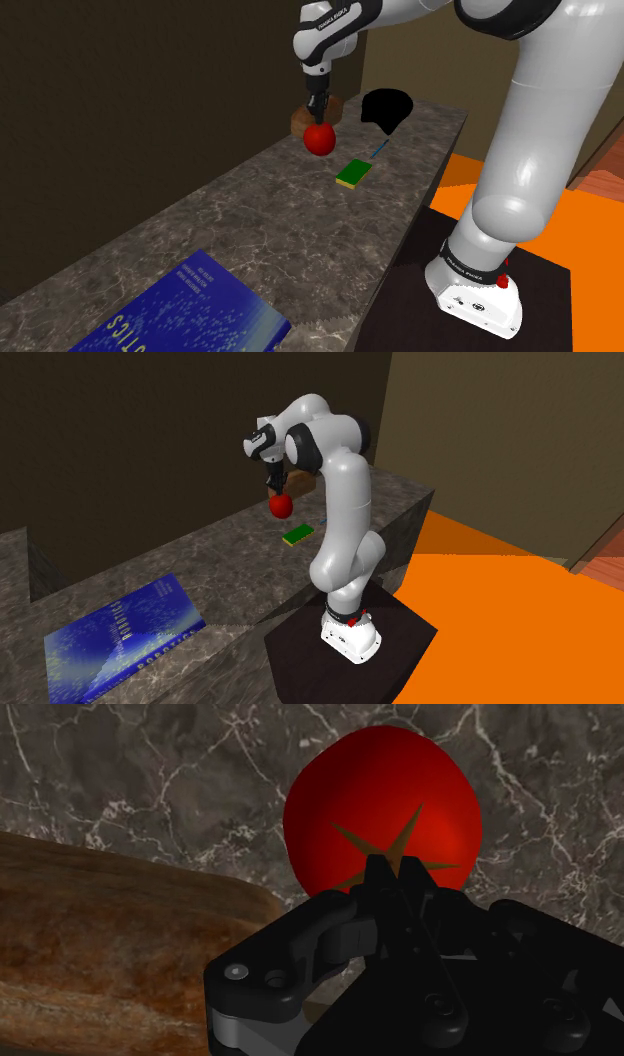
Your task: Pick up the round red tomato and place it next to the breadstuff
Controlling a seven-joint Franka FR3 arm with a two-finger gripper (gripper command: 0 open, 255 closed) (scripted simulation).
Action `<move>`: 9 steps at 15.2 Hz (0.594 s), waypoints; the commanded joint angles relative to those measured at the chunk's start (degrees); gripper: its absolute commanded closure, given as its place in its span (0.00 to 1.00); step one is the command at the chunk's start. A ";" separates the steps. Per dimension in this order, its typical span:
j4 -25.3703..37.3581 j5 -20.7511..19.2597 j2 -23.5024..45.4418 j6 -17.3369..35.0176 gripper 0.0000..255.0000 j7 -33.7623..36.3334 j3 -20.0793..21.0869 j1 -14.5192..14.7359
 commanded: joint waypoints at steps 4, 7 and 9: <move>-0.08 0.01 0.05 0.17 1.00 -0.01 0.00 -0.01; -0.07 0.01 0.05 0.17 0.00 -0.01 0.00 -0.01; -0.07 0.01 0.05 0.17 0.00 -0.01 0.00 -0.01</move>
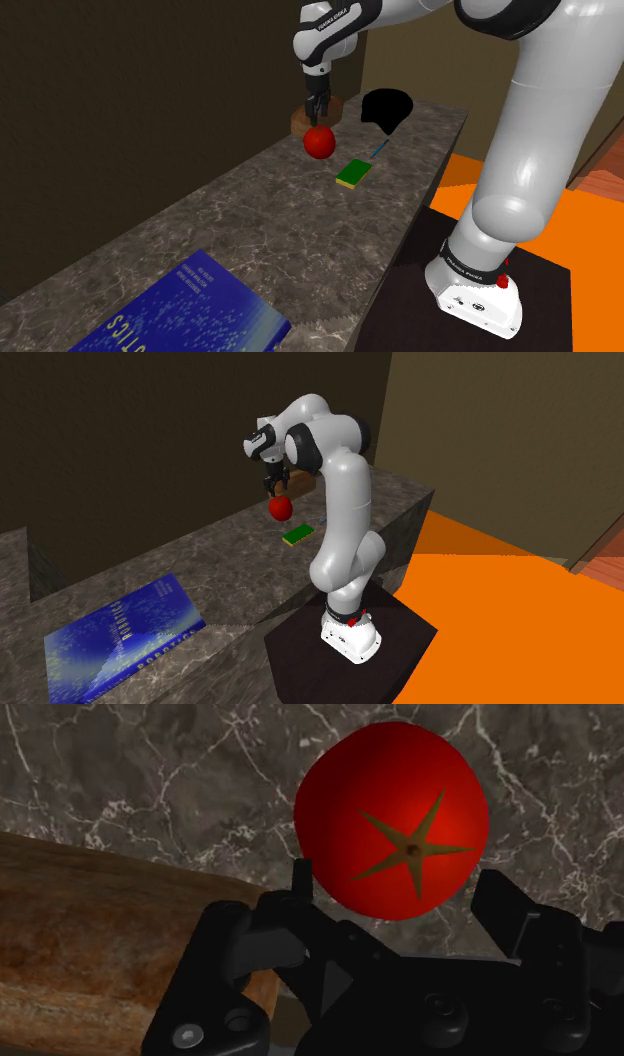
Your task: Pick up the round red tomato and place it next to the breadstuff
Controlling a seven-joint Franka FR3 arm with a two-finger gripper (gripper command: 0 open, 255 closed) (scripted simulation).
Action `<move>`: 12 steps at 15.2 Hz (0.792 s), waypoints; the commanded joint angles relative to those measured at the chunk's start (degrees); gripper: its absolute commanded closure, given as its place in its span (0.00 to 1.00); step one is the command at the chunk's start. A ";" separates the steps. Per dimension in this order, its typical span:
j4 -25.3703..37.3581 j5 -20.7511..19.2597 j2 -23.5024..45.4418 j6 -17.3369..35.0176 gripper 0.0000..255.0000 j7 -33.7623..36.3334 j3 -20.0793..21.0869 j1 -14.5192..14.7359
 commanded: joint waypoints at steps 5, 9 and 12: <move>2.55 -0.16 -1.09 -3.63 0.00 0.11 0.05 0.15; 5.11 -0.26 -1.83 -6.92 0.00 0.18 0.12 0.27; 5.12 -0.26 -1.82 -6.92 0.00 0.18 0.12 0.27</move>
